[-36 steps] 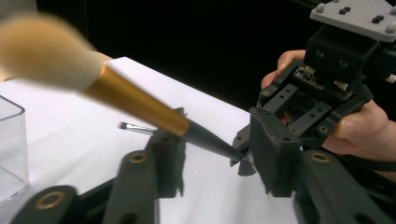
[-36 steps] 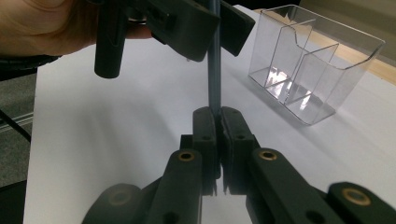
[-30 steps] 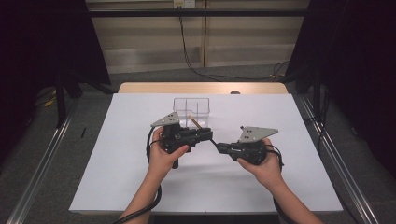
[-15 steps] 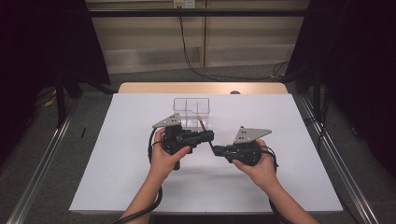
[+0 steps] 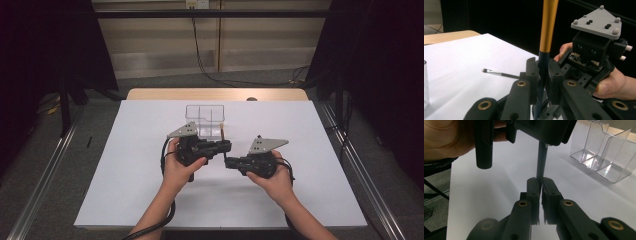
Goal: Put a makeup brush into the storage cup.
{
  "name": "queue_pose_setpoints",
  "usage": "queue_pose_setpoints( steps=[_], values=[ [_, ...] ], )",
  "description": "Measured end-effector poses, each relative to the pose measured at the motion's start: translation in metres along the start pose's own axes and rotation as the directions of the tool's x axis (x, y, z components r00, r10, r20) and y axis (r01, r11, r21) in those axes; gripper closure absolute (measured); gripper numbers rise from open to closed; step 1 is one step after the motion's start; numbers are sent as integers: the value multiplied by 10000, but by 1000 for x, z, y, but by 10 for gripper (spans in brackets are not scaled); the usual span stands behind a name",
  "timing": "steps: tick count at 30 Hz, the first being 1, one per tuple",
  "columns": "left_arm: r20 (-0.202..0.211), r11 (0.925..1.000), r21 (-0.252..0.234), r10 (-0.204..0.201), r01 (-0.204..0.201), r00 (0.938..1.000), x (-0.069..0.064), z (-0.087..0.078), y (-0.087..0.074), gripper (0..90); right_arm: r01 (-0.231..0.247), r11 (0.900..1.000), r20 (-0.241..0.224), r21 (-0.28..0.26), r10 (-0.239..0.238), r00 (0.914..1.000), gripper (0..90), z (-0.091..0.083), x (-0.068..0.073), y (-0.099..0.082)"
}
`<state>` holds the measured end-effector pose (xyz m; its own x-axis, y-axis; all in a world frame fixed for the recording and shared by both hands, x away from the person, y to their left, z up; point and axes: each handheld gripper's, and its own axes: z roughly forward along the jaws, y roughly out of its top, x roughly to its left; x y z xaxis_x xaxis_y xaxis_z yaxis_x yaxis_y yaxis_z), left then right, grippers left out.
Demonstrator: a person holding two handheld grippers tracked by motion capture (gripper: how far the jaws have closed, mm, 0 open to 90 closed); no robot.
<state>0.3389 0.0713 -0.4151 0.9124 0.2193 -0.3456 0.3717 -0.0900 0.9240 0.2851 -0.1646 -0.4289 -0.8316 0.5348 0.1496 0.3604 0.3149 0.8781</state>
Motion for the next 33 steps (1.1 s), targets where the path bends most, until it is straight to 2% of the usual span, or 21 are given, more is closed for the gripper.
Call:
queue_pose_setpoints(
  steps=[11, 15, 18, 24, 29, 33],
  values=[
    [-132, 9999, 52, 115, -115, 9998, -1, 1, 1, 828, 11, 9999, -36, -149, -11, 10000, 801, 0, 1, -1],
    [-216, 9998, 113, 184, -181, 9996, -1, -1, 2, 828, -1, 9995, 42, -318, 3, 10000, 701, -3, 0, -2],
    [-275, 9991, 215, 358, -352, 9990, -1, -2, 3, 828, 38, 9988, 103, -494, -33, 9999, 575, -7, -3, -3],
    [-342, 9990, 131, 429, -424, 9985, -2, -6, 4, 828, 13, 9966, 296, -820, 11, 9996, 445, -17, -8, -4],
    [-423, 9986, 182, 504, -497, 9978, -3, -7, 3, 828, -217, 9925, 307, -1200, 255, 9992, 336, -25, -13, -8],
    [-464, 9982, 221, 572, -562, 9973, -4, -6, 2, 828, -429, 9905, 320, -1304, 475, 9984, 254, -29, -18, -13]
  ],
)
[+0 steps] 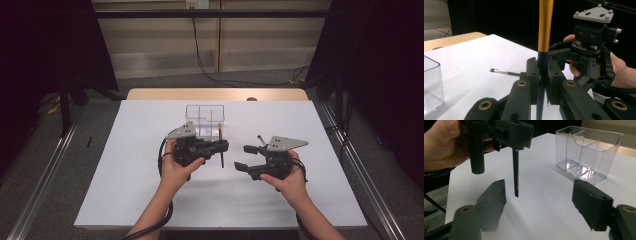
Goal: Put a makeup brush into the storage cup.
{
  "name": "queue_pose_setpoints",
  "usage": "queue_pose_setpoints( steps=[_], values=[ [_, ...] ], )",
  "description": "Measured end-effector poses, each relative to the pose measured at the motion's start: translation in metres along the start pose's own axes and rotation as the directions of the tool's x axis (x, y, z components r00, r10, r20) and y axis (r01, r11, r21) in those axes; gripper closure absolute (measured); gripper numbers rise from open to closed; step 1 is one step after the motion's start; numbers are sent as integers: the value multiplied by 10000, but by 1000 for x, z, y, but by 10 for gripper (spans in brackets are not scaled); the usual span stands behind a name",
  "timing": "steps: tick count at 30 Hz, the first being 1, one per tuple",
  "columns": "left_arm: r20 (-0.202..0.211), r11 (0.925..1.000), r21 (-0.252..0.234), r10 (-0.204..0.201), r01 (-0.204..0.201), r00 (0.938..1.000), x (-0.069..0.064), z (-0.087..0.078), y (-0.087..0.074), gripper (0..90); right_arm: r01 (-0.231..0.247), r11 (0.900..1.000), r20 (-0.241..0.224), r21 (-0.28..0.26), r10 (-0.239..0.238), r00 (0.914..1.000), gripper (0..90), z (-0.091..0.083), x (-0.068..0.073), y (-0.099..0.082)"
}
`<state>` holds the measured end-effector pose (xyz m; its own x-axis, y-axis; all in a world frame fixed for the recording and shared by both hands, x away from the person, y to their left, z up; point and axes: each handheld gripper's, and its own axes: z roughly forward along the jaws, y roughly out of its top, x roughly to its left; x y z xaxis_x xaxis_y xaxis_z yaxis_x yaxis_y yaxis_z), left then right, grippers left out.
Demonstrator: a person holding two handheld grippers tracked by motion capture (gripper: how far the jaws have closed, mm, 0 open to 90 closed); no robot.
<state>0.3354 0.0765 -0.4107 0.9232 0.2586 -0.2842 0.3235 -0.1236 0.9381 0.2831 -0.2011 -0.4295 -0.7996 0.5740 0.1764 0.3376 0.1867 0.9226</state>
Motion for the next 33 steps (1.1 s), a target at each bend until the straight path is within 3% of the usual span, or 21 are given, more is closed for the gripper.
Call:
queue_pose_setpoints(
  steps=[11, 33],
  values=[
    [-108, 10000, 22, 35, -35, 9999, 1, -3, -2, 828, 83, 9997, 120, 223, -85, 9999, 163, -10, -5, -7],
    [-292, 9999, 72, 132, -130, 9995, 2, -6, -3, 828, 213, 9994, 495, 279, -226, 9985, 93, -32, -18, -18]
  ],
)
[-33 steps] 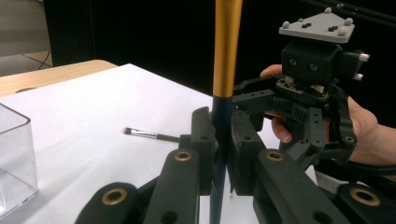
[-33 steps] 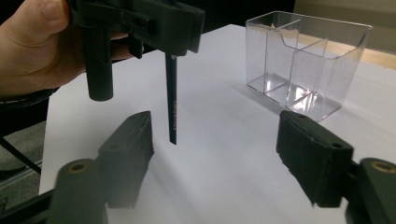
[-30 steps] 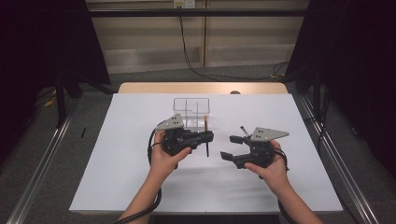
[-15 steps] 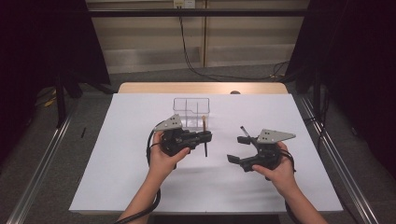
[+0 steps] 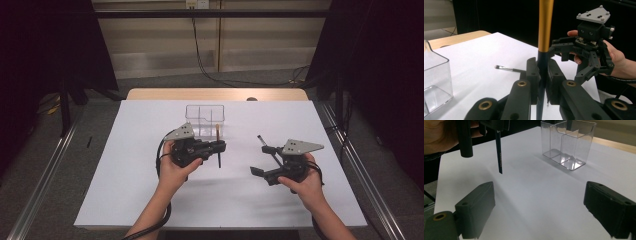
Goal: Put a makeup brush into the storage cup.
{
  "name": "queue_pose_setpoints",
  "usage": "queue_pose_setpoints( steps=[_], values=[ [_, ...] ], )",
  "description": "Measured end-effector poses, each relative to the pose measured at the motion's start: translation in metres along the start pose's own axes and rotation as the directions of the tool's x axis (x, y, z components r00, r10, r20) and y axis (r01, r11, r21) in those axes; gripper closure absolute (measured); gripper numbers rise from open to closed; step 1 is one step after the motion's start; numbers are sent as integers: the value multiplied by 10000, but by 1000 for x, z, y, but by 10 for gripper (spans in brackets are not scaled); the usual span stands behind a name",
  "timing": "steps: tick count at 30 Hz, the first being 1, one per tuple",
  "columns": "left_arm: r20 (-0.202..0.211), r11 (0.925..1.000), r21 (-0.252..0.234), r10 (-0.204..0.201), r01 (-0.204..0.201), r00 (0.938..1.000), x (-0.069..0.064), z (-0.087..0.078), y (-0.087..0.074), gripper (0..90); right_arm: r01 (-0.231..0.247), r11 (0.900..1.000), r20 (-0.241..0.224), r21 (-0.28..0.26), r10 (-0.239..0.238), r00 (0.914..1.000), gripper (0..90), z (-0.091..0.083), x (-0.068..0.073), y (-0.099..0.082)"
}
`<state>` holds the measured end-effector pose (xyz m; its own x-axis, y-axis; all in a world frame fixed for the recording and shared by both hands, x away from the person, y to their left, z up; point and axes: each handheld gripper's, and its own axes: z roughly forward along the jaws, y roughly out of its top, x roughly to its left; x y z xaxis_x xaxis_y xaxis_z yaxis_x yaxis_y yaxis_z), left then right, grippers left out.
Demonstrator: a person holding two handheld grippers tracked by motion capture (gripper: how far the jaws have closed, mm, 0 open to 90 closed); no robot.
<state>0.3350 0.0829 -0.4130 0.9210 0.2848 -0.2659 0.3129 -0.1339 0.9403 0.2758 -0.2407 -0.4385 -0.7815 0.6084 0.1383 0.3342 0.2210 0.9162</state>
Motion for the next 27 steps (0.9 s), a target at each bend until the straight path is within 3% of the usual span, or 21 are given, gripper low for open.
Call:
queue_pose_setpoints(
  steps=[27],
  values=[
    [-180, 9999, -26, 116, -116, 9998, 0, -3, 0, 829, 59, 9999, 79, -134, -58, 10000, 31, -27, -10, -12]
  ],
)
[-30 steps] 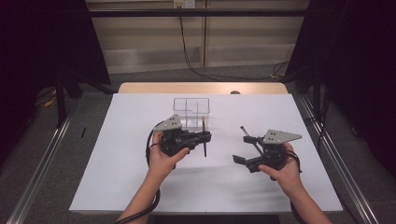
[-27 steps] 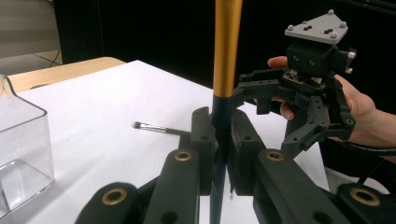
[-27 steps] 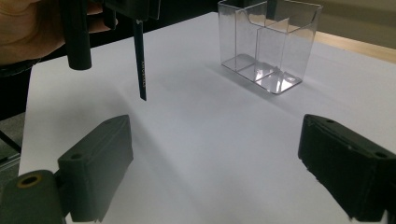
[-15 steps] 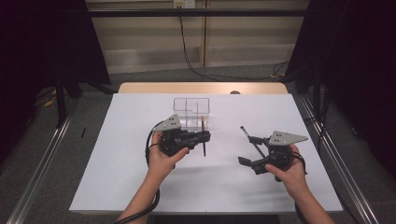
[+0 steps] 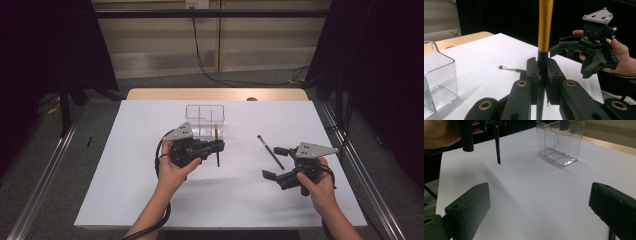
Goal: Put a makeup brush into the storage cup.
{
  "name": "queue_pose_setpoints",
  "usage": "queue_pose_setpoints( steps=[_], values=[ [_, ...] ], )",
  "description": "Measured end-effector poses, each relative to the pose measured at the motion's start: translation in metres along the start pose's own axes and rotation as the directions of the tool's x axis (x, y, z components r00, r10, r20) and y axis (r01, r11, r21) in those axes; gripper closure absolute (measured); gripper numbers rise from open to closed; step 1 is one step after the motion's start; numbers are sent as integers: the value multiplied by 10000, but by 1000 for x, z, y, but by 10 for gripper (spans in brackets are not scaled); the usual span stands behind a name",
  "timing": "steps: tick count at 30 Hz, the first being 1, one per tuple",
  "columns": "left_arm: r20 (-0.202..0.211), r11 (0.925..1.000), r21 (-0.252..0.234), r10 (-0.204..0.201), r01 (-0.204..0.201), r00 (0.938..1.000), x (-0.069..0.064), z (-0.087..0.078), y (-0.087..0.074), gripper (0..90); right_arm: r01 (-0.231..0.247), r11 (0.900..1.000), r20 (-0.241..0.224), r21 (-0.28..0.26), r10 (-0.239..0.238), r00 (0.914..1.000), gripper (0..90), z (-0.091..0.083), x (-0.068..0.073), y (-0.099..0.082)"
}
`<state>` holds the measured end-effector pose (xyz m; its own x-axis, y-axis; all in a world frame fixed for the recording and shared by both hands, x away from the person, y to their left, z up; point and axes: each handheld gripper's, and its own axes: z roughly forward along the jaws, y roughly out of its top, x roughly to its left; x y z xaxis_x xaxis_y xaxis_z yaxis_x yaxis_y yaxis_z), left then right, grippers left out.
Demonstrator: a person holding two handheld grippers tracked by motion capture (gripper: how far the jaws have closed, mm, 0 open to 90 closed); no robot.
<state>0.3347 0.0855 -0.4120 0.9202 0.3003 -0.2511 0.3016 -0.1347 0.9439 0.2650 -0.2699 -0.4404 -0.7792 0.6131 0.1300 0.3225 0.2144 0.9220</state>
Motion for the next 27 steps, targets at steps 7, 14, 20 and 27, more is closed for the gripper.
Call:
queue_pose_setpoints(
  steps=[7, 14, 20, 27],
  values=[
    [-61, 10000, -27, 70, -70, 10000, -1, -2, 1, 829, 44, 10000, 126, 86, -45, 9999, 30, -5, -3, -4],
    [-97, 10000, -27, 68, -68, 9999, 0, -3, 1, 829, -38, 10000, 248, 17, 37, 9997, 31, -13, -5, -9],
    [-116, 10000, -27, 77, -77, 9999, 0, -3, 1, 829, -69, 10000, 365, -12, 70, 9993, 30, -19, -8, -12],
    [-132, 10000, 13, 62, -62, 9999, 0, -3, 1, 829, -135, 9999, 429, -42, 137, 9990, 30, -27, -9, -16]
  ],
)
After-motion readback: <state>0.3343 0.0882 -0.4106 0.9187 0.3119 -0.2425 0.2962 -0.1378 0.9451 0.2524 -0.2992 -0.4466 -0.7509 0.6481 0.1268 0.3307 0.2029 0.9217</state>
